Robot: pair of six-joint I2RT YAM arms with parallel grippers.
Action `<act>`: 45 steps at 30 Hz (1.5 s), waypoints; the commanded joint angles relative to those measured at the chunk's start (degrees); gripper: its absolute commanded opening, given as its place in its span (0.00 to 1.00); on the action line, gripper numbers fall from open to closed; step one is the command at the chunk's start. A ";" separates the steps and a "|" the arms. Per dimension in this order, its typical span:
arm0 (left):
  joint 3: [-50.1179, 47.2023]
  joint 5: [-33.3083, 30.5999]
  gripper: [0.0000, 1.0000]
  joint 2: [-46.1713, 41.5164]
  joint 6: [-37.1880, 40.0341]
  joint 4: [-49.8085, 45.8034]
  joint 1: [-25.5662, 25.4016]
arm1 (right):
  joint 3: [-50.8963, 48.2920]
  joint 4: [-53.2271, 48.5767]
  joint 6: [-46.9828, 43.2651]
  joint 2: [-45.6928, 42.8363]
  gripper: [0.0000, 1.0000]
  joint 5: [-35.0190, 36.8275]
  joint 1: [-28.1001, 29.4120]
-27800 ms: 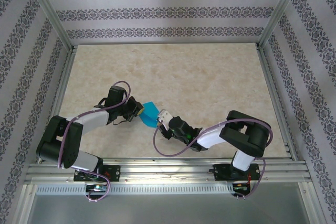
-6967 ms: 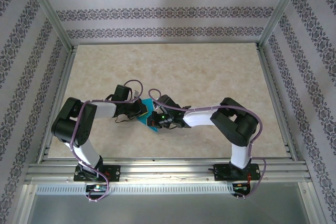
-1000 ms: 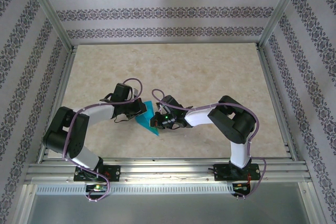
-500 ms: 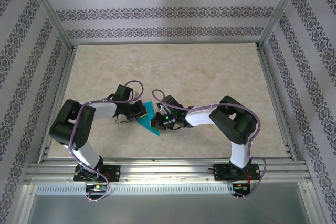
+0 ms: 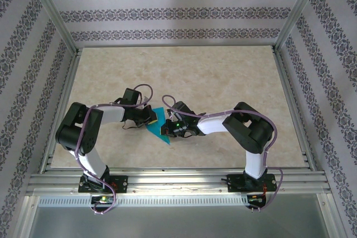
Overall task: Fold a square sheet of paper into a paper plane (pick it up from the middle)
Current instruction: Fourth fold the wing at the center of the table.
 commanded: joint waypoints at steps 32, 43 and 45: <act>5.51 -2.31 0.07 5.17 6.41 -2.86 9.18 | -2.25 -13.23 -2.66 2.91 0.00 3.37 -0.28; 10.08 -3.55 0.08 7.26 6.86 -5.50 11.67 | -1.73 -14.23 -4.10 2.74 0.00 2.23 -0.45; 11.45 -4.57 0.08 7.33 7.39 -7.26 11.94 | -1.55 -14.80 -4.61 2.74 0.00 2.05 -0.55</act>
